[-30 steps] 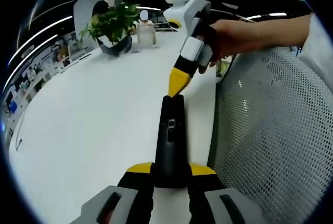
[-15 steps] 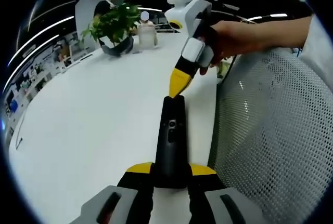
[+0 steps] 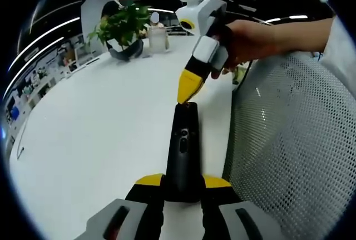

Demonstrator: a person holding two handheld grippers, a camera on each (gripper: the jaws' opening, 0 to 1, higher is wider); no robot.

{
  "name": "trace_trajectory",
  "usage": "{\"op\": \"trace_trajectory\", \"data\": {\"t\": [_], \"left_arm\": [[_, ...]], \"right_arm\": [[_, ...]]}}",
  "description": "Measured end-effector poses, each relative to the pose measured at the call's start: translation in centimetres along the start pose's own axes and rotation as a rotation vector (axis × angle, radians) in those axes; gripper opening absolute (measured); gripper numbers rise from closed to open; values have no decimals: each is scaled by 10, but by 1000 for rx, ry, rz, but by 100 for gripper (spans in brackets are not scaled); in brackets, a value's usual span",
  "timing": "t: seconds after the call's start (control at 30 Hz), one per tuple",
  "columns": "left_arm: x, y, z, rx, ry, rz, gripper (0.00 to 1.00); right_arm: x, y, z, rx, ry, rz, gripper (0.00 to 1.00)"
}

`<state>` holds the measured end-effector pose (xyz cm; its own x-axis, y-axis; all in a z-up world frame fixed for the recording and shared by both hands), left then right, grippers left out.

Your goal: Press the specified remote control buttons in sequence, fully releasing each button before pressing the next.

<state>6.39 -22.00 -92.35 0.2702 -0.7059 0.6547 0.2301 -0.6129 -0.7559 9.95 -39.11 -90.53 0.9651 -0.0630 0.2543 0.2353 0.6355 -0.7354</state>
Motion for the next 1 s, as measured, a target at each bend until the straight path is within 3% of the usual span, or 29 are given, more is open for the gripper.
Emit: {"op": "trace_trajectory", "data": {"t": [0.27, 0.47, 1.0], "left_arm": [[0, 0, 0, -1, 2, -2, 24], [0, 0, 0, -2, 4, -3, 24], [0, 0, 0, -2, 6, -6, 24]], "right_arm": [[-4, 5, 3, -26, -42, 47, 0], [-4, 5, 0, -28, -35, 43, 0], [-6, 6, 3, -72, -124, 28, 0]]}}
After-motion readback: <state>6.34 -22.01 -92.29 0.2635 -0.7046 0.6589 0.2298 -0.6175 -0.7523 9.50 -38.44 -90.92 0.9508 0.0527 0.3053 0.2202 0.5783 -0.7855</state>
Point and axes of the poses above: the point that each gripper's makers call its tool centre point, and the gripper's own axes: y roughly forward along the fingers, z roughly to its left, x roughly out of its top, the point moved 7 cm from there along -y, roughly backward along the fingers, and after that the axes turned 3 degrees about z, right-handed, at the moved point
